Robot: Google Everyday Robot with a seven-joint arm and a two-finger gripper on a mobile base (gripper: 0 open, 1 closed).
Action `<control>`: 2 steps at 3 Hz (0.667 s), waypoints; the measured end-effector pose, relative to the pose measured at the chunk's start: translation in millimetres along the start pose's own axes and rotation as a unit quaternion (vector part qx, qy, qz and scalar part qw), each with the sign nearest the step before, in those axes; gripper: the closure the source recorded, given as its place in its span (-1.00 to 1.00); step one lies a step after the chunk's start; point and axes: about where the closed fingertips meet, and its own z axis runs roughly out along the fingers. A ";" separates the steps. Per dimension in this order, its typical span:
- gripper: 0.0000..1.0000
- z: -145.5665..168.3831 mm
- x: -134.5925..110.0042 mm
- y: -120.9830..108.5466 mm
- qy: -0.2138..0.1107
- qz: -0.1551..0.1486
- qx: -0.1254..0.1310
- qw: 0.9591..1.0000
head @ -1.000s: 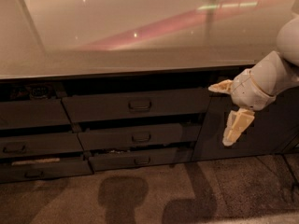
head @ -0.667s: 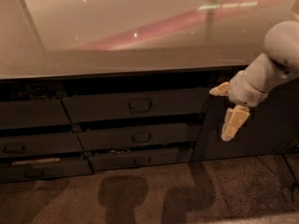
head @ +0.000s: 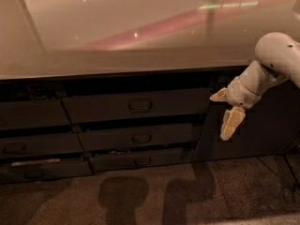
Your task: Open top drawer
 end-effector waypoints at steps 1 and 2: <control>-1.00 3.9 -4.8 2.9 0.030 0.004 0.021 0.999; -1.00 -14.0 -12.5 18.8 0.083 -0.043 0.093 0.991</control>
Offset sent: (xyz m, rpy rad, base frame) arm -0.0344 0.0384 0.0149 -0.3456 -0.5514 0.0562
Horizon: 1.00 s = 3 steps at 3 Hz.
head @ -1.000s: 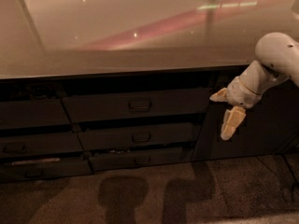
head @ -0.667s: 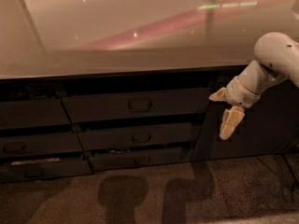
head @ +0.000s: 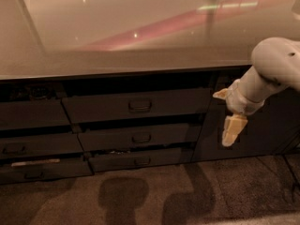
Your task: Open top drawer
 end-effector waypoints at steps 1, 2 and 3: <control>-1.00 12.7 -10.3 8.0 0.012 -0.025 0.021 0.999; -1.00 12.7 -10.5 8.0 0.013 -0.025 0.021 0.999; -1.00 20.9 -34.5 5.4 0.038 -0.044 0.013 0.998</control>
Offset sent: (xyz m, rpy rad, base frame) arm -0.0051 0.0143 -0.0056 -0.0401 -0.0612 0.0376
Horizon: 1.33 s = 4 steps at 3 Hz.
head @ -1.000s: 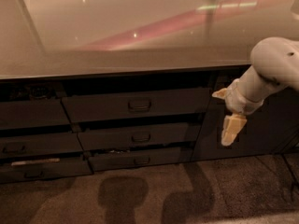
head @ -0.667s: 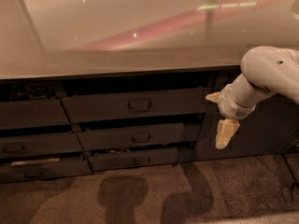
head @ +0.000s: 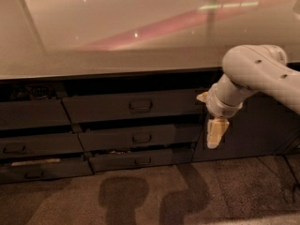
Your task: Open top drawer
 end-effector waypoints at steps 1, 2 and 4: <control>-1.00 5.3 -35.9 -2.9 0.030 -0.030 -0.006 0.999; -1.00 13.5 -68.0 -3.0 0.055 -0.062 -0.016 0.996; -1.00 21.8 -71.0 -1.8 0.056 -0.075 -0.008 0.996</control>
Offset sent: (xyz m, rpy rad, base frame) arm 0.0011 0.1070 0.0007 -0.2074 0.0103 0.1635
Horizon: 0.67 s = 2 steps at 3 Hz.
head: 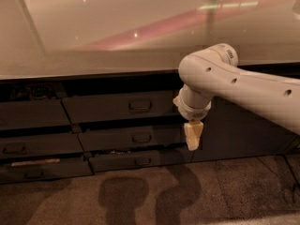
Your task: Open top drawer
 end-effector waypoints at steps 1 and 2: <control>-1.00 -0.7 -2.5 6.2 0.014 -0.037 0.047 0.998; -1.00 2.3 -7.9 -0.8 0.006 -0.040 0.065 0.997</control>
Offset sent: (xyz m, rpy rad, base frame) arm -0.0062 0.0000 0.0000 -0.0236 -0.0782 0.0523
